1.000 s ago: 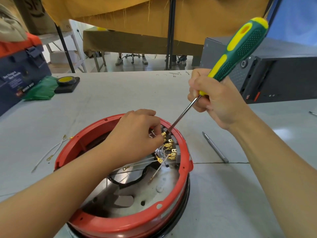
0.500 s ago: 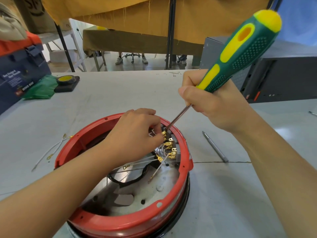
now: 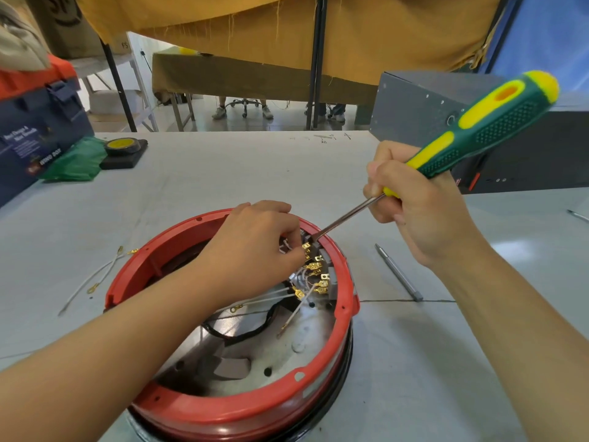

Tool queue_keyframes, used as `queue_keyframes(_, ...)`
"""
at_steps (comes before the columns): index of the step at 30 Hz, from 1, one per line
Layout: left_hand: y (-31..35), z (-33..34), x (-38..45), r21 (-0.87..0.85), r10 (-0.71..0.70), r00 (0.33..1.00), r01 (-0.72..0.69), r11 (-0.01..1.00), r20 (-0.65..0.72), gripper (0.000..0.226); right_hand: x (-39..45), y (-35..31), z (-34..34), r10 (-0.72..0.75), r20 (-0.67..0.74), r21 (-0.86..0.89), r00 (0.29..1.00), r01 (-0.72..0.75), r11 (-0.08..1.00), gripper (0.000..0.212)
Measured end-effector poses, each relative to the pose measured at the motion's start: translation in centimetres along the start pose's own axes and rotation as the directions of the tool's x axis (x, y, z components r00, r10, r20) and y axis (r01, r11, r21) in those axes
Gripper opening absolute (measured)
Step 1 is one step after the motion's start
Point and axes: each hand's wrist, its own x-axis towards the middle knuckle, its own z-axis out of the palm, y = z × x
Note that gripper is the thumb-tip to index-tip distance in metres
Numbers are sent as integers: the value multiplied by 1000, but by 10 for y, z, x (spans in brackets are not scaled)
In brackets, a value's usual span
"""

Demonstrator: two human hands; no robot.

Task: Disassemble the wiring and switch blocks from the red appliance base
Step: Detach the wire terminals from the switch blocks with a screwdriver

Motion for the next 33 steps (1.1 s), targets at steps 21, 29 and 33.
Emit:
queue_keyframes(21,0,1,1,29,-15,1000,14,999,13,12,-6,7,-7,-21,-40,34,999,22,999,33)
queue_keyframes(29,1,0,1,27,-11,1000,11,1000,13,10,5,-18,9,-145,249,-349,958,228,909,32)
queue_keyframes(33,1,-1,1,24,-9,1000,9,1000,24,10,11,-15,11,-118,225,-300,967,184,936,31)
